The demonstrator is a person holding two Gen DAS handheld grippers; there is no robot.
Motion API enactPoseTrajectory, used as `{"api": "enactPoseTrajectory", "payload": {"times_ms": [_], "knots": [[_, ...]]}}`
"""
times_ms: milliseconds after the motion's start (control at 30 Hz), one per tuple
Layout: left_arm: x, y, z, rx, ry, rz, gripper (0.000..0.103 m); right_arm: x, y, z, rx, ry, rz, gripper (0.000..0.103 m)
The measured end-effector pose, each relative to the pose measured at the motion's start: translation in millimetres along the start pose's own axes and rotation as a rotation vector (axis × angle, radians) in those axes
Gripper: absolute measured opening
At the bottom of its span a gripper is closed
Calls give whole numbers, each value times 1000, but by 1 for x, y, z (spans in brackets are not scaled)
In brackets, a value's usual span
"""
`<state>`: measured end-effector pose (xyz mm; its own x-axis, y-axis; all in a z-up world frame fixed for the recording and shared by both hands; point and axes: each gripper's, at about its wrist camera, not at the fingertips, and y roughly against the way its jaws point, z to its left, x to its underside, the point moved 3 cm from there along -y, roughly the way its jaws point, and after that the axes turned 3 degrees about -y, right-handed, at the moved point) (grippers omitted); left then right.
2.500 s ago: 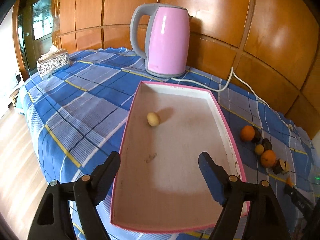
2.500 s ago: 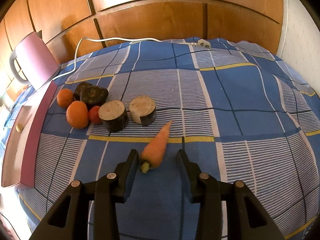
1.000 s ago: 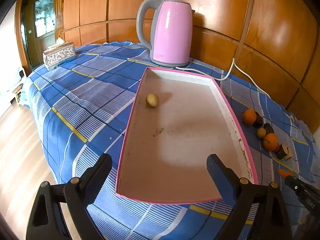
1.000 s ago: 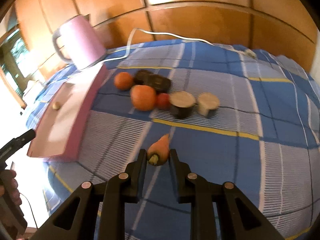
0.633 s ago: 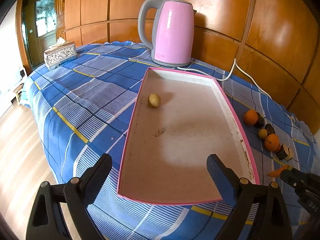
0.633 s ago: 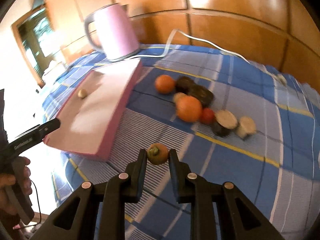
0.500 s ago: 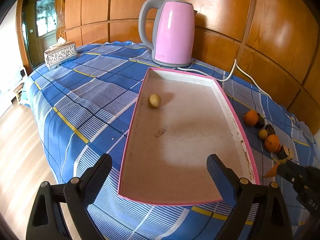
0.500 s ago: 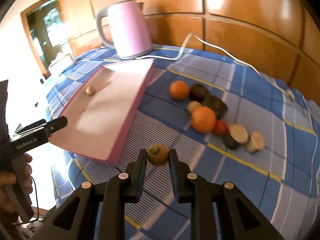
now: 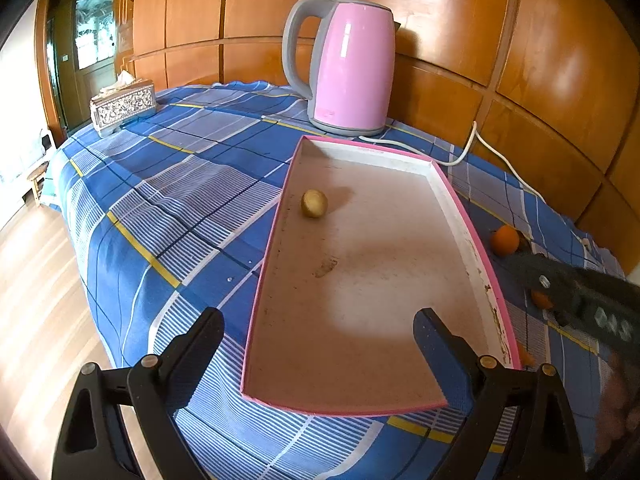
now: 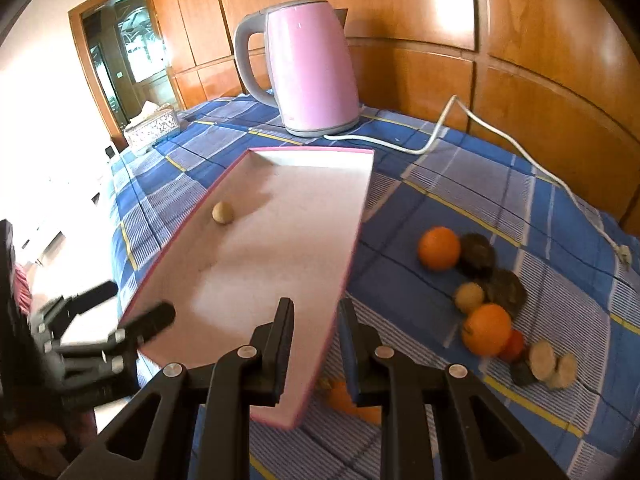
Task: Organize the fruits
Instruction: 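Carry the carrot over the pink tray and release it with the right gripper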
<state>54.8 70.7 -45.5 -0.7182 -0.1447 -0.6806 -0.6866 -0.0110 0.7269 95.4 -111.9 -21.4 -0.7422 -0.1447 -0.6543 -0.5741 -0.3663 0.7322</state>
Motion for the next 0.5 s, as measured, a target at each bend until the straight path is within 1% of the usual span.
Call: {"api": "enactPoseTrajectory", "payload": {"times_ms": [133, 333, 400, 433, 467, 500], "knots": [[-1, -1, 2, 1, 8, 1, 96, -17, -18, 6, -29, -17, 15, 22], [-3, -4, 8, -3, 25, 2, 96, -34, -42, 15, -27, -21, 29, 22], [-3, -6, 10, -6, 30, 5, 96, -35, -46, 16, -28, -24, 32, 25], [-4, -6, 11, -8, 34, 5, 96, -35, -47, 16, -25, -26, 33, 32], [-4, -6, 11, -10, 37, 4, 96, -34, -48, 16, -22, -30, 35, 35], [-5, -6, 12, -12, 38, 3, 96, -34, -48, 16, -22, -36, 36, 35]]}}
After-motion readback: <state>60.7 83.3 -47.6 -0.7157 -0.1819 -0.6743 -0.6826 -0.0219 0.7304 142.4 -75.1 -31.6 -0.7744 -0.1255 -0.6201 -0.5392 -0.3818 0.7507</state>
